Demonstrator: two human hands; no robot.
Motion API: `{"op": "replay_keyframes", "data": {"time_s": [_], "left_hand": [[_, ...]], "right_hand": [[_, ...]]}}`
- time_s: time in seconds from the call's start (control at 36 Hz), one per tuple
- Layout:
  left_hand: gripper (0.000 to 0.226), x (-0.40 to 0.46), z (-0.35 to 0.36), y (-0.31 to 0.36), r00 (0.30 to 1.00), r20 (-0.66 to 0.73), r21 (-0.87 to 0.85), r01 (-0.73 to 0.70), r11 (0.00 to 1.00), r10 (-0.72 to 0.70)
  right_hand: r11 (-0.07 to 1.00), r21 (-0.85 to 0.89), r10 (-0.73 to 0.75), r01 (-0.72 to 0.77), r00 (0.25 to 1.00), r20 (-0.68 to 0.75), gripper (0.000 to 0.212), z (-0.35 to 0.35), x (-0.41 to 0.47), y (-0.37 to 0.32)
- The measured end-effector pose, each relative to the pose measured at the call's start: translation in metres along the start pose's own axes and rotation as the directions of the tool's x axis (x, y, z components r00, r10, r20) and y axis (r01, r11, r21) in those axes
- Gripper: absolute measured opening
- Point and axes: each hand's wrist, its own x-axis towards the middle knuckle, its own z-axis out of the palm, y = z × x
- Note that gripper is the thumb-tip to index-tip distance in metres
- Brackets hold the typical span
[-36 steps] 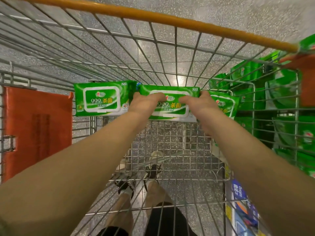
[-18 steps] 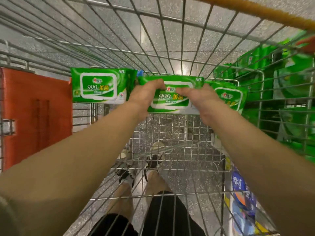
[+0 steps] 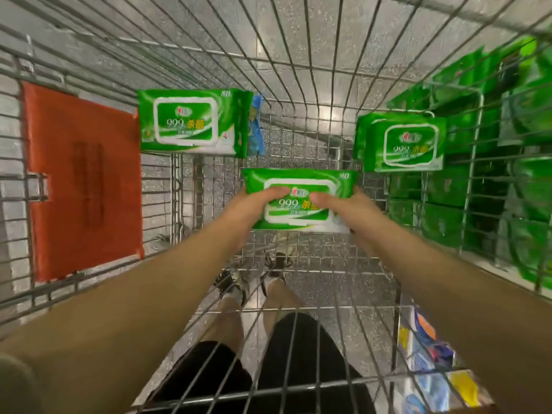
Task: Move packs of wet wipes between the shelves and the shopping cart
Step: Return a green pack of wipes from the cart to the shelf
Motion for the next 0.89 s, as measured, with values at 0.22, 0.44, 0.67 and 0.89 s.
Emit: {"op": "replay_keyframes", "data": {"time_s": [0.22,0.44,0.67,0.89], "left_hand": [[0.044,-0.039,-0.002,0.001,0.997,0.057,-0.052,-0.048,0.997,0.051],[0.075,-0.125,-0.004,0.046,0.968,0.051,-0.101,-0.24,0.966,0.246],[0.09,-0.232,-0.012,0.103,0.836,0.131,0.015,-0.539,0.842,0.532],[0.079,-0.351,-0.016,0.103,0.671,0.34,-0.034,-0.691,0.722,0.659]], "right_hand": [[0.994,0.008,-0.106,0.106,0.994,-0.032,0.064,-0.004,-0.033,-0.017],[0.917,0.189,-0.329,0.35,0.935,-0.134,0.07,-0.002,-0.139,-0.063],[0.778,0.282,-0.464,0.561,0.816,-0.344,0.089,0.009,-0.246,-0.08],[0.531,0.251,-0.631,0.809,0.576,-0.52,0.04,0.026,-0.378,-0.062]]}}
